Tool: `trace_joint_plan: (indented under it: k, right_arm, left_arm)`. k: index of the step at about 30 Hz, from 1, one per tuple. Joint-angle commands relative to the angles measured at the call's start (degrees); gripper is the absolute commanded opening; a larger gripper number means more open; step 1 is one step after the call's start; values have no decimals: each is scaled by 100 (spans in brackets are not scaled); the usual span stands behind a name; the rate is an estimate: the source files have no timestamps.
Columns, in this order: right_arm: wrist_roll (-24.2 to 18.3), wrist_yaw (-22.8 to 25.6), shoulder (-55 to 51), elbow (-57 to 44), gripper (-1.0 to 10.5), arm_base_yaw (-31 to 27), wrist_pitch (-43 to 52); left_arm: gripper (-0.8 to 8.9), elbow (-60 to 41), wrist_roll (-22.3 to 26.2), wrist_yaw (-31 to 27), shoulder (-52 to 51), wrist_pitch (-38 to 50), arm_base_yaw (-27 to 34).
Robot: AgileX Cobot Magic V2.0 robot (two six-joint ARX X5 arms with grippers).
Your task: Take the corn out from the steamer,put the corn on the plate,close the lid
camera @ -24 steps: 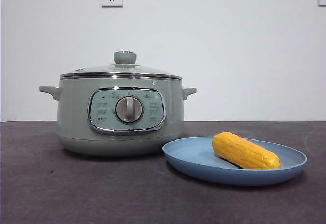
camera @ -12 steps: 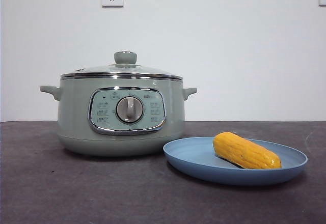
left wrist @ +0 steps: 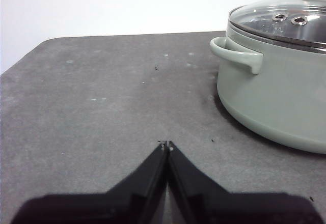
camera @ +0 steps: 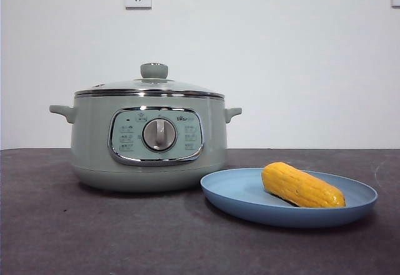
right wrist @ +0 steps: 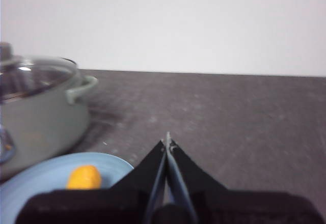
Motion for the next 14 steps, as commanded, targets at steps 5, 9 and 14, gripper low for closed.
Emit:
trace_joint_plan:
  k: [5,9,14]
  right_arm:
    - [127,131,-238,-358,1,-13,-90]
    - [358,127,-260,-553,1,-13,-199]
    - [350,133,-260,-553,1,-13,-520]
  left_arm:
    - [-3,-81,-61,0,-11,22,-11]
    - [-3,-81,-61,0,-11,24,-11]
    - [-3,-81,-61,0,-11,24,-11]
